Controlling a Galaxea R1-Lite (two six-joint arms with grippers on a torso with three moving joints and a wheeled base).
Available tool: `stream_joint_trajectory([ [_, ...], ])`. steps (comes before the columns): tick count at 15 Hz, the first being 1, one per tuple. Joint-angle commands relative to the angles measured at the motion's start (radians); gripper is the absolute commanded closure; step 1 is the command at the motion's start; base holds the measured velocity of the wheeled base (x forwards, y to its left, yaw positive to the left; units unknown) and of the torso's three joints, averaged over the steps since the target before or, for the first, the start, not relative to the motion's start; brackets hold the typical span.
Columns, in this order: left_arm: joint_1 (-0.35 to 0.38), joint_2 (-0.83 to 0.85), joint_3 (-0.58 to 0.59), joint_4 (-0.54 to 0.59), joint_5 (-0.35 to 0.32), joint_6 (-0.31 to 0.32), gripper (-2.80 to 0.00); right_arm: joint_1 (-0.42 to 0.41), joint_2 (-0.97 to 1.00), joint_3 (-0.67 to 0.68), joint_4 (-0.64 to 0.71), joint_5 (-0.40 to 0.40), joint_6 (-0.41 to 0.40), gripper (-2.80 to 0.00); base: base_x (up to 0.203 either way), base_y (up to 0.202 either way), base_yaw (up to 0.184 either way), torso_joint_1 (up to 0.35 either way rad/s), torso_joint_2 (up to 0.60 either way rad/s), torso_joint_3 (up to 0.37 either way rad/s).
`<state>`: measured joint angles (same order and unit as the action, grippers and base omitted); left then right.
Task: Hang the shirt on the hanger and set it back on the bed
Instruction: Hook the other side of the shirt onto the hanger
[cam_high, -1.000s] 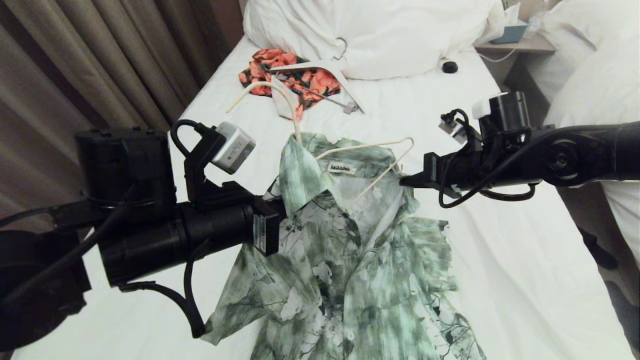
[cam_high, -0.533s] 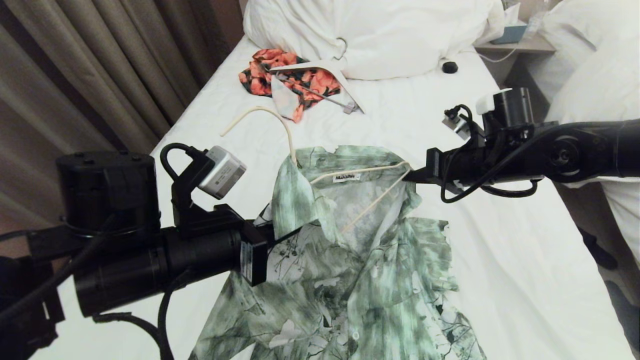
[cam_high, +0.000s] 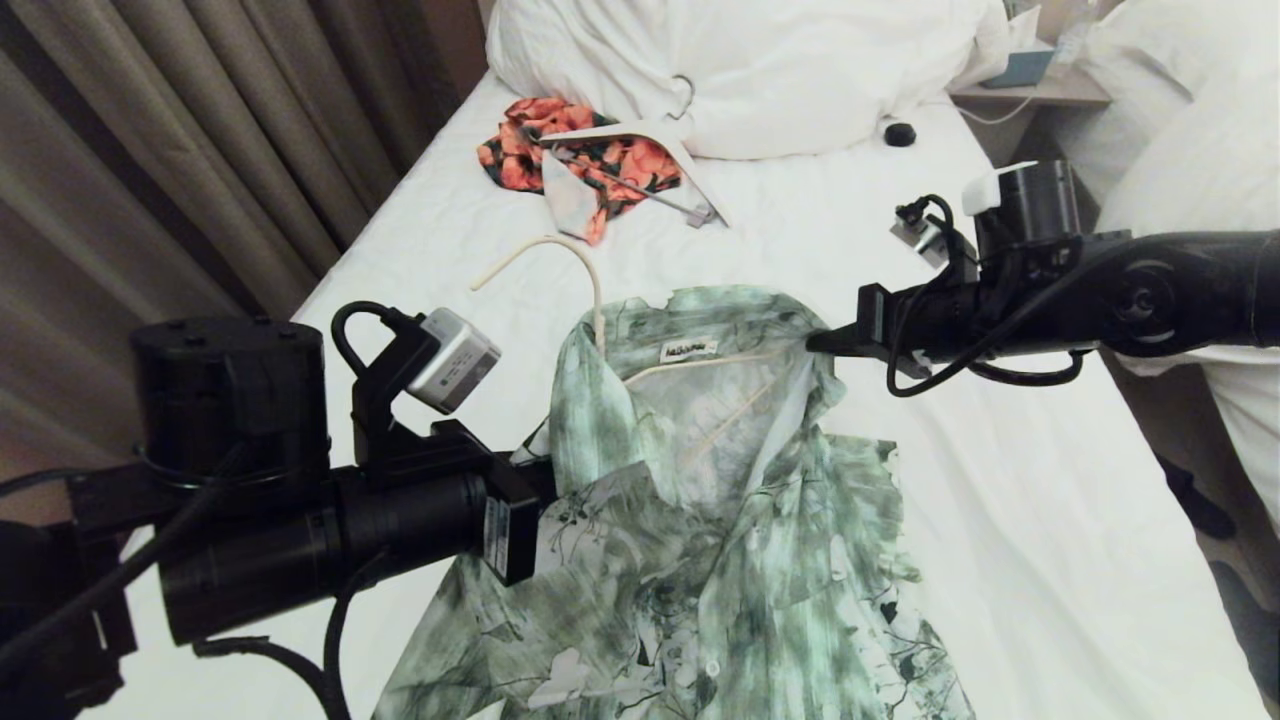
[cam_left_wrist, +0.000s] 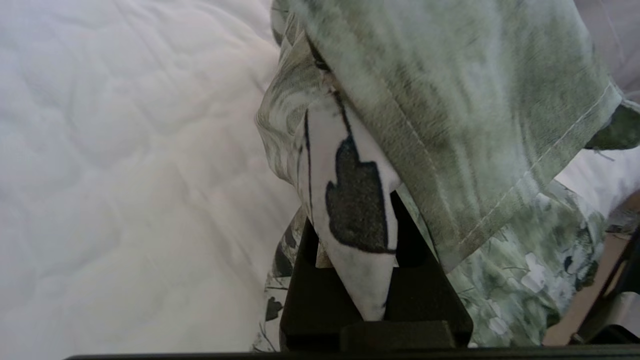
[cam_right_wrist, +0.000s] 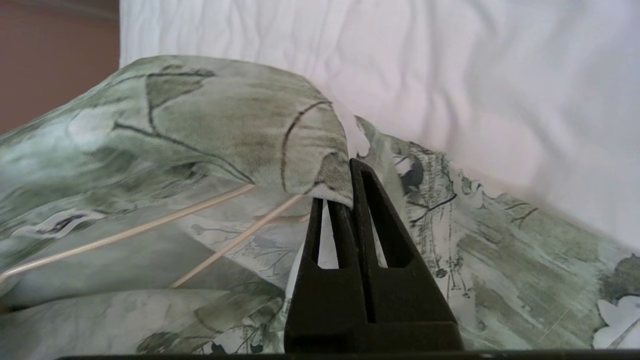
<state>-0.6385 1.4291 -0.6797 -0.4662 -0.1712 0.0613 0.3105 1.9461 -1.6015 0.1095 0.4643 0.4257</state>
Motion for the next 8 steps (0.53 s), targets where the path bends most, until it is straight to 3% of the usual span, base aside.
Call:
stream_joint_trajectory([
  [1,0.0,0.008,-0.013,-0.001,0.005,0.007,0.0,0.002,-0.023,0.0,0.001,0.004,0.002,0.0,0.0,0.0,0.0,0.0,0.0,0.0],
  [5,-0.01,0.035,-0.05,0.0,0.038,0.012,0.0,0.014,-0.092,0.002,0.012,0.007,0.004,0.0,0.0,0.0,0.0,0.0,0.0,0.0],
  [8,-0.062,0.075,-0.085,-0.008,0.069,0.011,0.0,0.058,-0.14,0.0,0.012,0.008,0.022,0.0,0.0,0.0,0.0,0.0,0.0,0.0],
])
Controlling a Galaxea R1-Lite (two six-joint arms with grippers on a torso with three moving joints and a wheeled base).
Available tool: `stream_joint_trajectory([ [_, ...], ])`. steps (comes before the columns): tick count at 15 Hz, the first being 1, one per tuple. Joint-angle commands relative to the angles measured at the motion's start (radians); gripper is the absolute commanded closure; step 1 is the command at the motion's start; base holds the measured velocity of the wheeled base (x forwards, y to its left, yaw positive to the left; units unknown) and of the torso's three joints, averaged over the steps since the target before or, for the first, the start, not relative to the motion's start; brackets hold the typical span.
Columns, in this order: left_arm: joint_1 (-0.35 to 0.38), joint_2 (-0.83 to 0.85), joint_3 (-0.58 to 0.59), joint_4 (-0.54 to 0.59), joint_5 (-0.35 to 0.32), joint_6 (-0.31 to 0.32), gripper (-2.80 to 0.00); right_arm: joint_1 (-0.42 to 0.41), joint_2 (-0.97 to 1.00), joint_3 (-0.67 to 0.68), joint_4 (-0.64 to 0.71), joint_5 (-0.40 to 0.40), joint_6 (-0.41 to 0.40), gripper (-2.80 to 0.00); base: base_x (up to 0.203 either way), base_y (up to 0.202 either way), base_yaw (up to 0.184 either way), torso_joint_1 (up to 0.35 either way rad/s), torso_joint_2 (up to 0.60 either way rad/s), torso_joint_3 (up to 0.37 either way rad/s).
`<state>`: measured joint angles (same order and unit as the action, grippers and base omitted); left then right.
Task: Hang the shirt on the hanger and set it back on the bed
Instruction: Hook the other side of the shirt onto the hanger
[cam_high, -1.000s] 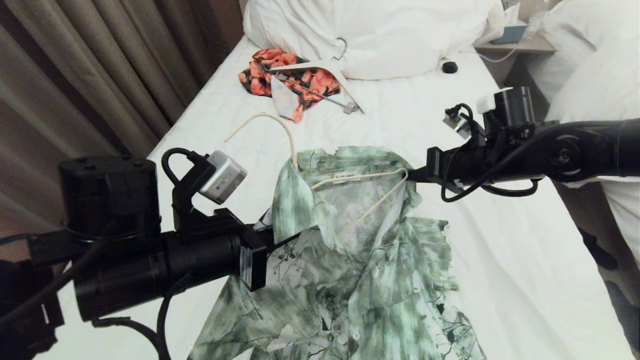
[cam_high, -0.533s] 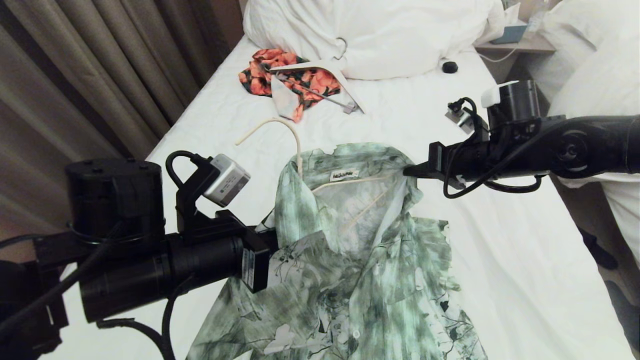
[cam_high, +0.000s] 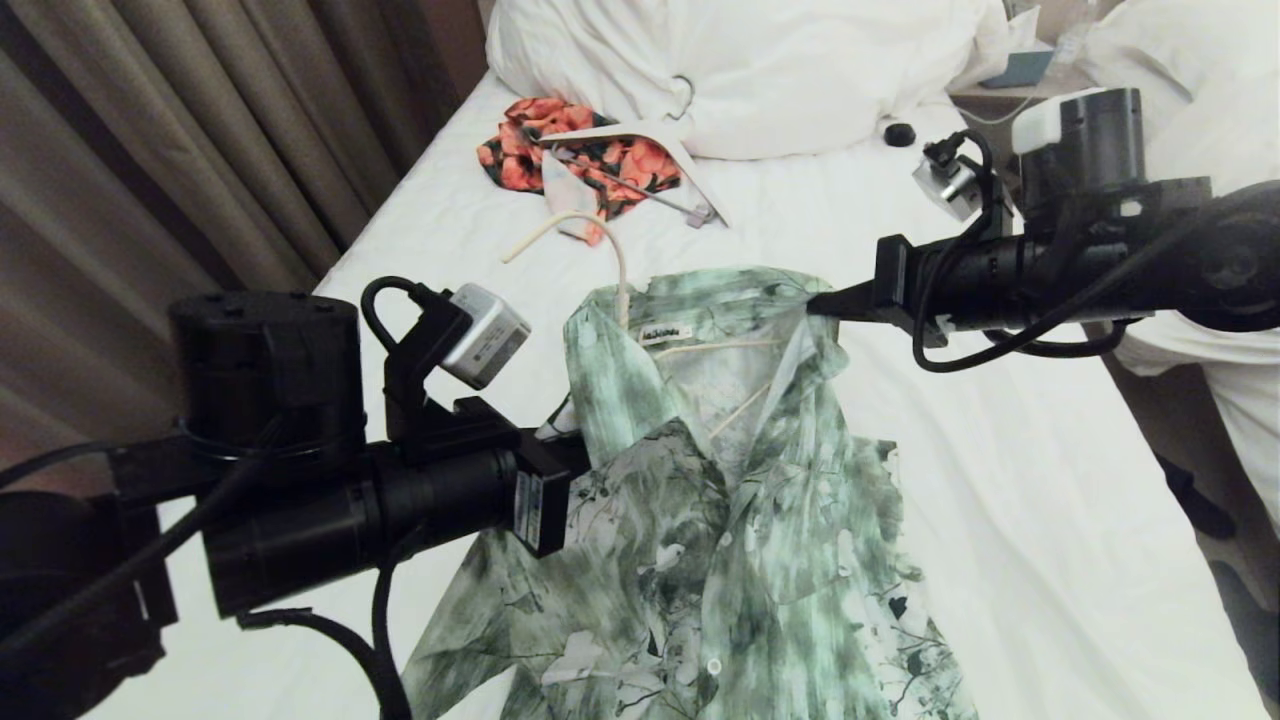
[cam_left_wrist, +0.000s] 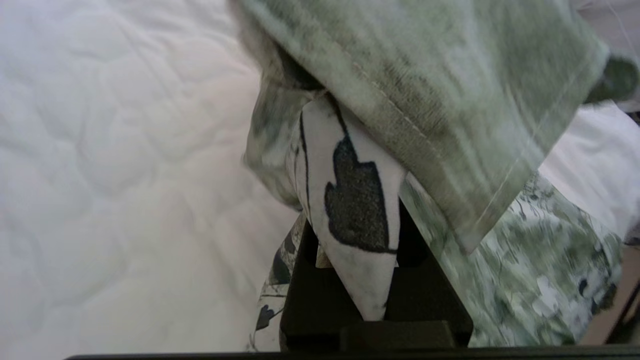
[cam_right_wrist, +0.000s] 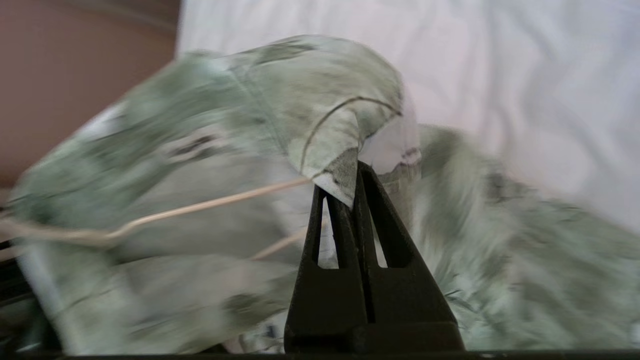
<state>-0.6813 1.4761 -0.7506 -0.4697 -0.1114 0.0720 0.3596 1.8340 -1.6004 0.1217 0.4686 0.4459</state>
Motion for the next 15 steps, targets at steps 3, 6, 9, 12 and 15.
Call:
stream_joint_trajectory([
  [3,-0.084,0.071,-0.07,-0.007,0.059,0.0,0.0,0.065,-0.06,-0.007,-0.001,0.003,0.004,0.0,0.0,0.0,0.0,0.0,0.0,0.0],
  [6,-0.129,0.113,-0.128,-0.008,0.099,0.0,0.0,0.089,-0.072,-0.008,0.0,0.004,0.004,0.0,0.0,0.0,0.0,0.0,0.0,0.0],
  [9,-0.14,0.189,-0.176,-0.031,0.11,-0.006,0.0,0.11,-0.133,0.001,0.039,0.004,0.004,0.0,0.0,0.0,0.0,0.0,0.0,0.0],
  [12,-0.153,0.244,-0.207,-0.148,0.127,-0.005,0.0,0.132,-0.198,-0.003,0.113,0.006,0.004,0.0,0.0,0.0,0.0,0.0,0.0,0.0],
  [15,-0.164,0.239,-0.243,-0.164,0.164,-0.013,0.0,0.157,-0.252,0.001,0.193,0.003,0.001,0.0,0.0,0.0,0.0,0.0,0.0,0.0],
])
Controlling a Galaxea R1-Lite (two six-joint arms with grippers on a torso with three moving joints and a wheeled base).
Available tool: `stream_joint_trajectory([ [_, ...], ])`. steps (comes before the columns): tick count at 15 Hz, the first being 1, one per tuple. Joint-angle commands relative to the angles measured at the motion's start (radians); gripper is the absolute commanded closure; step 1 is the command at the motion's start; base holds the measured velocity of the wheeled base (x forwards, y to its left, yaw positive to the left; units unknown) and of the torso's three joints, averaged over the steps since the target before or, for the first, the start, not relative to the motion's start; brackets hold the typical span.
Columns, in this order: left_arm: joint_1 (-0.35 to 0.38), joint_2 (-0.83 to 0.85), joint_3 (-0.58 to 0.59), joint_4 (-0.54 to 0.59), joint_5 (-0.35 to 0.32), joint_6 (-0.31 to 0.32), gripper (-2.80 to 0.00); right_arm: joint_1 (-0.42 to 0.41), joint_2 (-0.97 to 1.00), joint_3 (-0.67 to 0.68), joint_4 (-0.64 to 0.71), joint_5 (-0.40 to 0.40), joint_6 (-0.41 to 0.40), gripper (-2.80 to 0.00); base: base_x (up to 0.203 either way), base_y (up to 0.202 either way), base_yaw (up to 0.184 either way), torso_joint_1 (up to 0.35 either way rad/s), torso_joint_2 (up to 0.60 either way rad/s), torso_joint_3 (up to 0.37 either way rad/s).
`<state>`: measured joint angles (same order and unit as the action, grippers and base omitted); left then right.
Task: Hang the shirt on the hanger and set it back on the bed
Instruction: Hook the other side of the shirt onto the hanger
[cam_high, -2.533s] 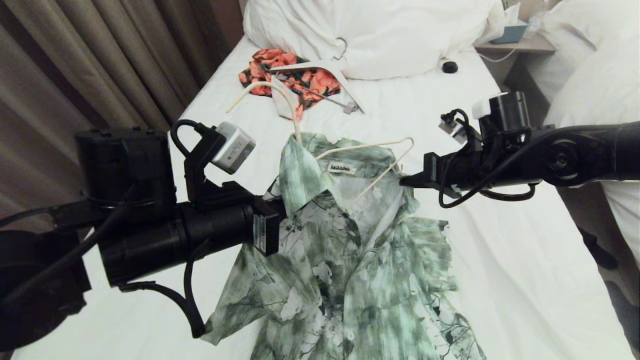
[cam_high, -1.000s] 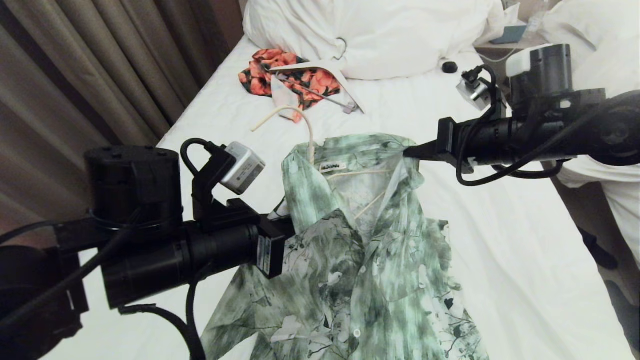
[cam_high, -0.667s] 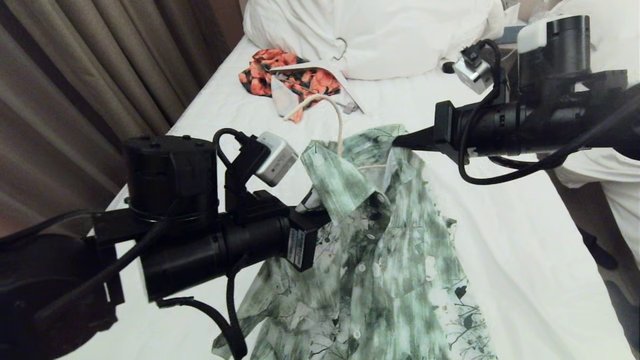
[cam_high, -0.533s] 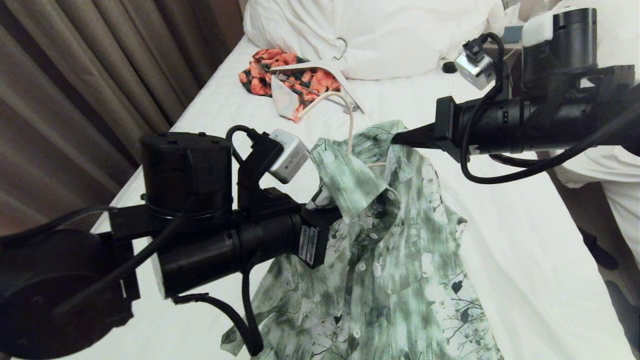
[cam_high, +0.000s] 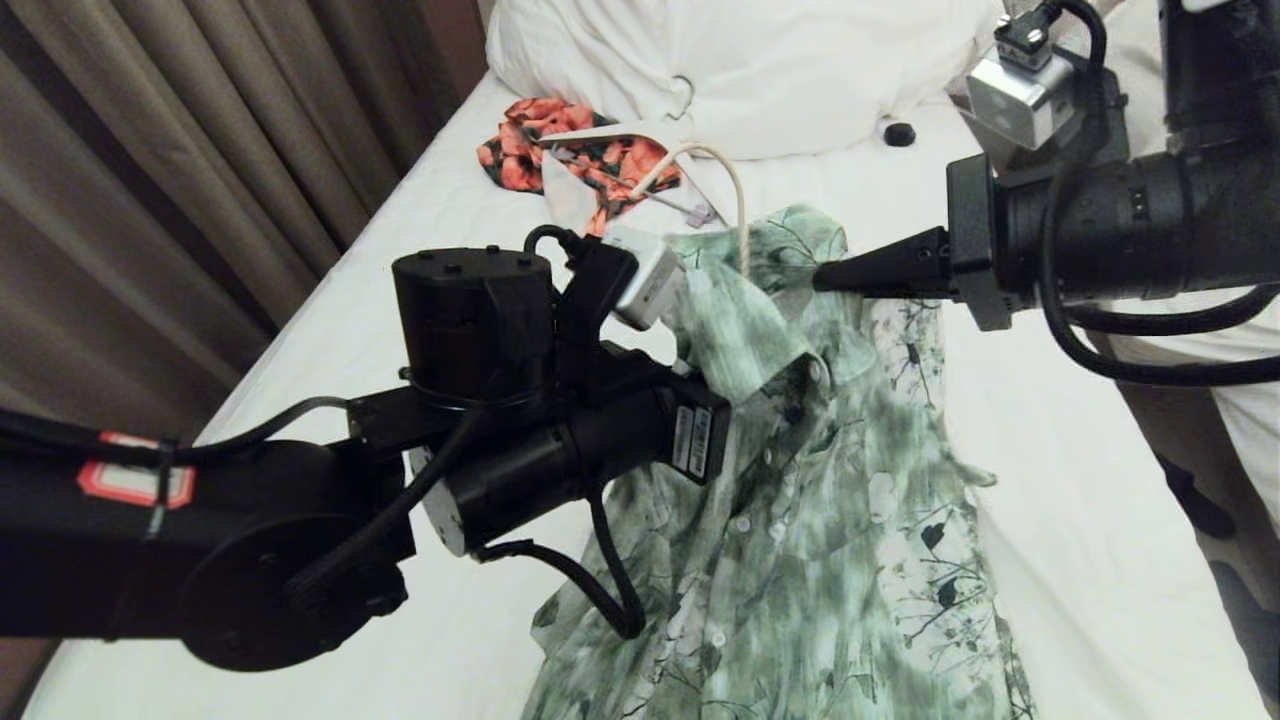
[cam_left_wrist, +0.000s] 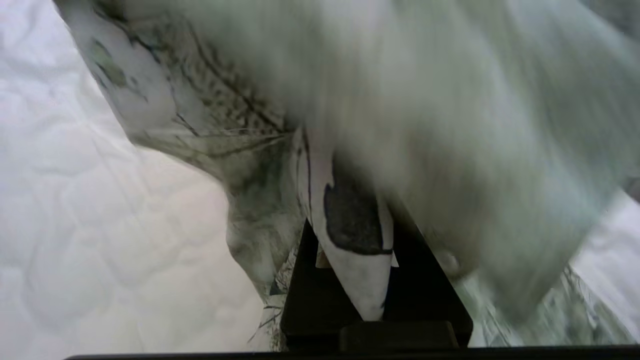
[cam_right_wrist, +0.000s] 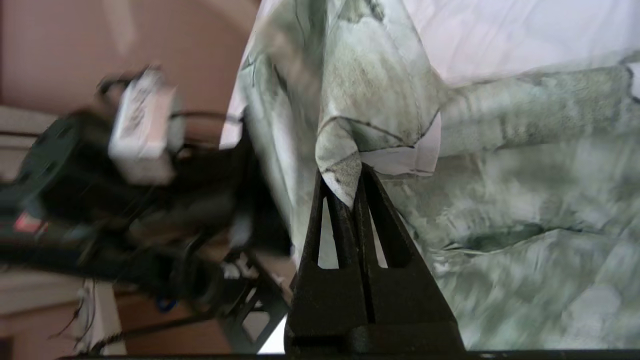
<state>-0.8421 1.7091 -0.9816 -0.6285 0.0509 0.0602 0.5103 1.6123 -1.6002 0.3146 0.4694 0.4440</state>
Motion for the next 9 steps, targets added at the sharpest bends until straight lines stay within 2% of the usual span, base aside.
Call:
stream_joint_trajectory([
  [1,-0.005,-0.012,-0.013,-0.012,0.003,-0.003,0.0,0.007,-0.044,0.004,0.009,0.002,0.002,0.0,0.0,0.0,0.0,0.0,0.0,0.0],
  [4,-0.02,-0.086,-0.015,-0.052,0.011,-0.004,0.0,0.007,-0.093,0.008,0.035,0.002,0.002,0.0,0.0,0.0,0.0,0.0,0.0,0.0],
  [9,-0.059,-0.168,-0.007,-0.056,0.025,-0.003,0.0,0.01,-0.138,0.008,0.038,0.002,0.004,0.0,0.0,0.0,0.0,0.0,0.0,0.0],
])
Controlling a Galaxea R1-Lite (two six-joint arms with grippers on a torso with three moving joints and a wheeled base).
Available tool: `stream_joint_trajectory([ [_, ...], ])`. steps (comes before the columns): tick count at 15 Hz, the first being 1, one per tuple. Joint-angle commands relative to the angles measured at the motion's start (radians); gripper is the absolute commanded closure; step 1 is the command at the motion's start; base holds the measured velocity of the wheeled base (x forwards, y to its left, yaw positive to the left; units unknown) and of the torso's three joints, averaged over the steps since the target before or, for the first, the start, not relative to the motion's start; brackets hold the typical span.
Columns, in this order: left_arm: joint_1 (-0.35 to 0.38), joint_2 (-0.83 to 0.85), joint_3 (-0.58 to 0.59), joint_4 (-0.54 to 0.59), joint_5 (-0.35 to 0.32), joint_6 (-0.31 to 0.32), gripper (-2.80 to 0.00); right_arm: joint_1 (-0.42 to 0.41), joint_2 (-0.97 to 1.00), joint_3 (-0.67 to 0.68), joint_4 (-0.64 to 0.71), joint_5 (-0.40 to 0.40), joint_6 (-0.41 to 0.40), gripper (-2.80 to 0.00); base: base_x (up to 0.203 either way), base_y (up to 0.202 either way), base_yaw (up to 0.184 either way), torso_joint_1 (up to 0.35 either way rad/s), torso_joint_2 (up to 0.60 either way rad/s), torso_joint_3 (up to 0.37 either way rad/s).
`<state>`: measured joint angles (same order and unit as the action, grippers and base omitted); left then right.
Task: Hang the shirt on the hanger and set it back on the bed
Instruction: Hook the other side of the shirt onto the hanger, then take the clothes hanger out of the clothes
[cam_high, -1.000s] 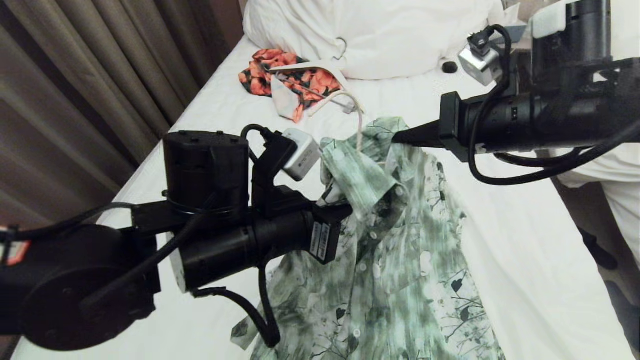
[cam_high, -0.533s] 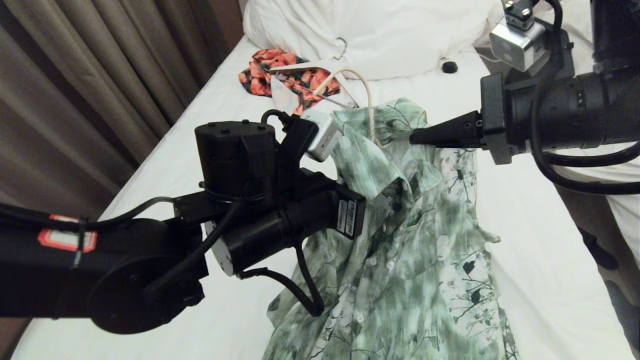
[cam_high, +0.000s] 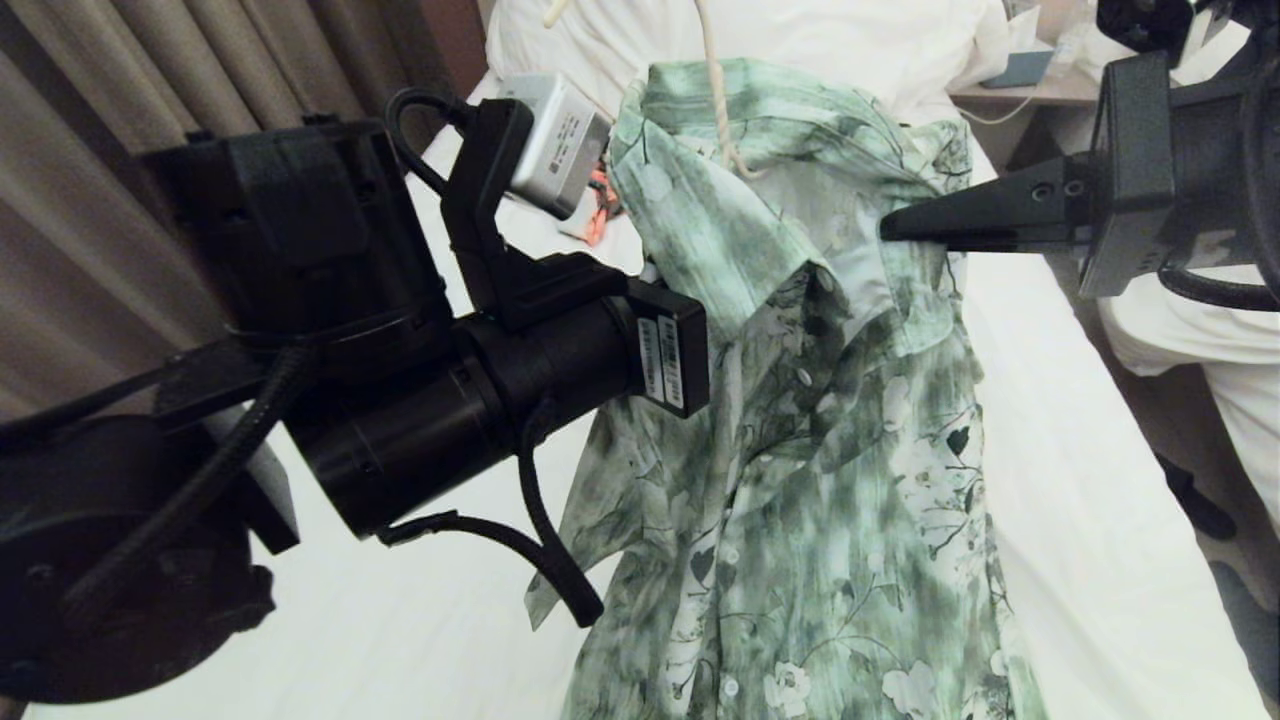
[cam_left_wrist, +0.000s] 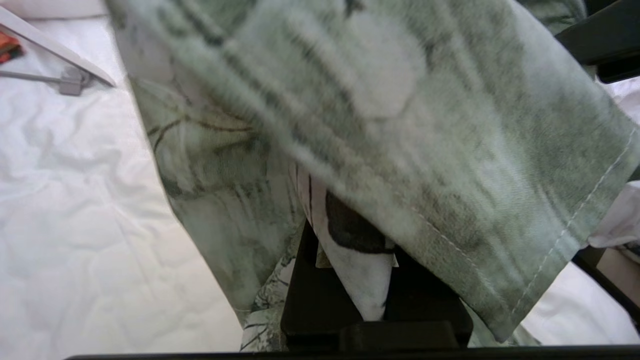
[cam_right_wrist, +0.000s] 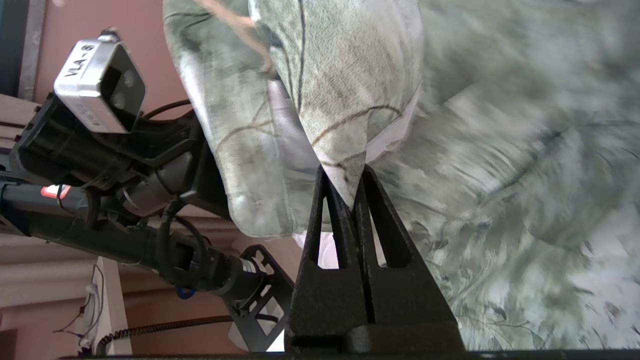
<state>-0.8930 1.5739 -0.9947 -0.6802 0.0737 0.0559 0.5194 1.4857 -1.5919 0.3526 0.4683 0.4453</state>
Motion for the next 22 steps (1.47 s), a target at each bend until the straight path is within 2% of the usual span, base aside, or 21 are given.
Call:
stream_joint_trajectory([
  [1,-0.015,-0.044,0.008,-0.004,0.012,0.002,0.0,0.003,-0.018,0.0,0.002,0.001,0.003,0.0,0.0,0.0,0.0,0.0,0.0,0.0],
  [2,-0.025,-0.054,0.007,-0.003,0.014,0.003,0.0,0.007,-0.024,0.0,0.002,-0.002,0.003,0.0,0.0,0.0,0.0,0.0,0.0,0.0],
  [3,-0.036,-0.064,0.004,-0.002,0.014,0.005,0.0,0.011,-0.033,-0.002,0.002,-0.002,0.003,-2.8,0.0,0.0,0.0,0.0,0.0,0.0],
  [8,-0.084,-0.109,0.005,-0.005,0.015,0.005,0.0,0.024,-0.071,-0.006,0.004,-0.003,0.004,-2.8,0.0,0.0,0.0,0.0,0.0,0.0],
  [12,-0.086,-0.117,0.007,-0.004,0.015,0.007,0.0,0.021,-0.137,-0.006,0.042,-0.004,0.004,-2.8,0.0,0.0,0.0,0.0,0.0,0.0],
  [16,-0.086,-0.114,0.007,-0.004,0.015,0.007,0.0,-0.048,-0.169,-0.043,0.067,-0.005,0.004,-2.8,0.0,0.0,0.0,0.0,0.0,0.0],
  [17,-0.087,-0.109,0.005,-0.004,0.015,0.007,0.0,-0.054,-0.163,-0.078,0.067,-0.005,0.004,0.0,0.0,0.0,0.0,0.0,0.0,0.0],
  [21,-0.113,-0.044,-0.029,0.002,0.042,0.008,0.0,-0.049,-0.051,-0.382,0.181,-0.006,0.011,0.0,0.0,0.0,0.0,0.0,0.0,0.0],
  [22,-0.122,-0.027,-0.043,0.005,0.049,0.008,0.0,-0.028,-0.016,-0.421,0.198,-0.014,0.011,0.0,0.0,0.0,0.0,0.0,0.0,0.0],
])
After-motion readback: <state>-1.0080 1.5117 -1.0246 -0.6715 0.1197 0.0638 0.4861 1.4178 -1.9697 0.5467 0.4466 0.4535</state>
